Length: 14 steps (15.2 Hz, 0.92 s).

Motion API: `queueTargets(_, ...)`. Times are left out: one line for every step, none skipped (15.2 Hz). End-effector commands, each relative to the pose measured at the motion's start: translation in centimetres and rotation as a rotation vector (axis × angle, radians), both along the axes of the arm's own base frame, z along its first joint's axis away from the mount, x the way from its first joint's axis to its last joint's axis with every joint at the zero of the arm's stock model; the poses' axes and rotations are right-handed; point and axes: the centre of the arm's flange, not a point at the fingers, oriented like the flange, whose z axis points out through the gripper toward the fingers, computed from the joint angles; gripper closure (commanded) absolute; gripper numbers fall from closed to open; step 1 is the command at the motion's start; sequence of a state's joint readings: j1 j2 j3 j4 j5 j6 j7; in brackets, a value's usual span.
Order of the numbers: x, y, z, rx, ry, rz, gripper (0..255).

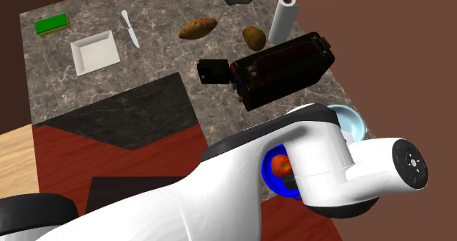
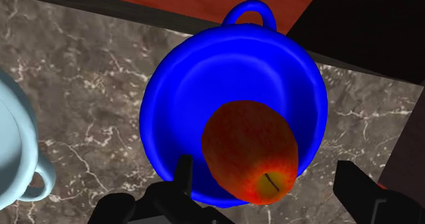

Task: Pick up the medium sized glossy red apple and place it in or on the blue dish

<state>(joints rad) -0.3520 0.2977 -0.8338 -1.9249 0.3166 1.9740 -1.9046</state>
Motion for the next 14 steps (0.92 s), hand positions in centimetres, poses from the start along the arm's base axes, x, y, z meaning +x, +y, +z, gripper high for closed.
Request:
queueTargets(0.0, 0.0, 0.0, 0.0, 0.0, 0.0, 0)
queueTargets(0.0, 0.0, 0.0, 0.0, 0.0, 0.0, 0)
queueTargets(0.0, -0.2, 1.3, 0.0, 0.0, 0.0, 0)
queueTargets(0.0, -0.4, 2.6, 0.0, 0.0, 0.0, 0)
queueTargets(-0.1, -0.6, 3.9, 0.0, 0.0, 0.0, 0)
queueTargets(-0.1, -0.7, 4.9, 0.0, 0.0, 0.0, 0)
queueTargets(-0.1, -0.7, 4.9, 0.0, 0.0, 0.0, 0)
queueTargets(-0.1, -0.7, 4.9, 0.0, 0.0, 0.0, 0)
queueTargets(-0.1, -0.7, 4.9, 0.0, 0.0, 0.0, 0)
queueTargets(-0.1, -0.7, 4.9, 0.0, 0.0, 0.0, 0)
queueTargets(-0.1, -0.7, 4.9, 0.0, 0.0, 0.0, 0)
queueTargets(-0.1, -0.7, 4.9, 0.0, 0.0, 0.0, 0)
queueTargets(-0.1, -0.7, 4.9, 0.0, 0.0, 0.0, 0)
queueTargets(-0.1, -0.7, 4.9, 0.0, 0.0, 0.0, 0)
